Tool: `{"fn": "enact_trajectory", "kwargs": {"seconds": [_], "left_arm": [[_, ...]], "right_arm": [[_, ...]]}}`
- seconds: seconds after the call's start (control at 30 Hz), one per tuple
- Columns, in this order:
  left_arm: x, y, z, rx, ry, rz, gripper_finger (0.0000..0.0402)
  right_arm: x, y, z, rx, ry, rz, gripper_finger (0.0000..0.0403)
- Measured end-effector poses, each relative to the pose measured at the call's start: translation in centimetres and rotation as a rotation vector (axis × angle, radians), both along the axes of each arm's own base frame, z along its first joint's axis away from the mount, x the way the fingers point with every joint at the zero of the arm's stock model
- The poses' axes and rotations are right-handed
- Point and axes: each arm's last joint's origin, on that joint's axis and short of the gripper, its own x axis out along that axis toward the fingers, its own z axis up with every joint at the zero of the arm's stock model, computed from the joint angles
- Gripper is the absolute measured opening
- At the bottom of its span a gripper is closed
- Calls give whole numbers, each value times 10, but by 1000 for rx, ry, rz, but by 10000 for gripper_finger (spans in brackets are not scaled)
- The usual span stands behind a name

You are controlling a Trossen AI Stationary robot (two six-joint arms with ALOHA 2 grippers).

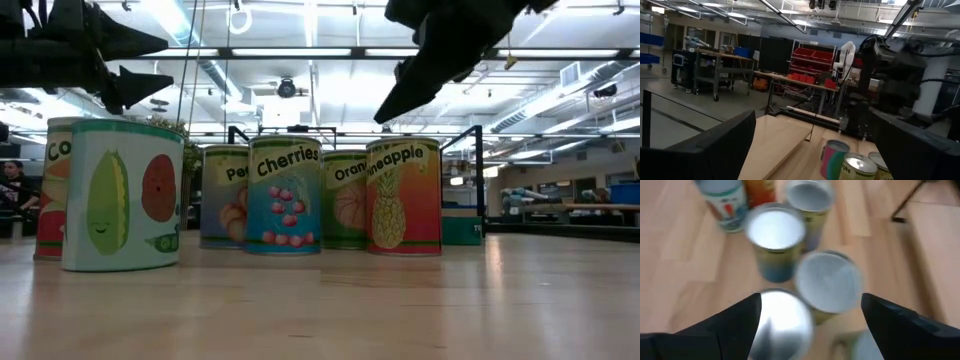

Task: Pick and place cans onto a shelf
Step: Put the canned pineapple on the shelf

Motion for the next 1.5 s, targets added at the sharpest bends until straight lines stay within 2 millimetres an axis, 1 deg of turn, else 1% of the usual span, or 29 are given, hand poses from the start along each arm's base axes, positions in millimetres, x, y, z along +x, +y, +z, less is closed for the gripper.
{"fn": "enact_trajectory", "kwargs": {"seconds": [0.13,0.23,0.37,0.47,0.57,0.67,0.9,1.1,1.3,1.5], "left_arm": [[0,0,0,4,1,1,392],[-1,0,2,30,-9,8,392],[-1,0,5,64,-22,18,392],[-1,0,5,91,-17,25,392],[-2,0,6,113,-13,32,392],[-2,0,8,135,-26,41,392],[-4,0,11,159,-48,51,392],[-4,0,11,173,-45,55,392],[-4,0,11,174,-44,56,392],[-4,0,11,174,-45,55,392]], "right_arm": [[9,17,-7,2,58,-26,351],[16,26,-10,6,67,-61,356],[22,29,-13,-9,90,-150,363],[23,30,-14,18,107,-197,365],[21,33,-15,43,123,-227,365],[17,36,-16,23,133,-248,365],[14,45,-15,11,126,-236,365],[9,46,-26,-41,115,-257,365],[8,48,-30,-29,99,-239,365],[8,44,-34,-44,111,-237,365]]}}
